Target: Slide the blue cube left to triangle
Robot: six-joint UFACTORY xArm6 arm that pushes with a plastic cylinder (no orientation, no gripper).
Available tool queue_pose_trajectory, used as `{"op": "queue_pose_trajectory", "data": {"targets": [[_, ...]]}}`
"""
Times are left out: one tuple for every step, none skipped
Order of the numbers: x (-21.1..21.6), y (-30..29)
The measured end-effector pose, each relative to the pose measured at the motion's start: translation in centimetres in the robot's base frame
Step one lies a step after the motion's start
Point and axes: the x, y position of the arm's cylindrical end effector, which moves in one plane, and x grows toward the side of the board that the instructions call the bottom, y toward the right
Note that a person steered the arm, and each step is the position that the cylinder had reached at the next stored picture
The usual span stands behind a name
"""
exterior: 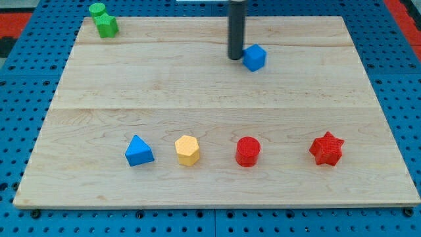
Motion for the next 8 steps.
{"op": "queue_pose_trajectory", "data": {"targets": [[-1.7, 2.2], [-1.7, 5.2], [0.3, 7.5], [2.9, 9.5], [3.4, 13.0], [4.9, 14.8], [4.9, 6.4], [5.2, -6.1]]}}
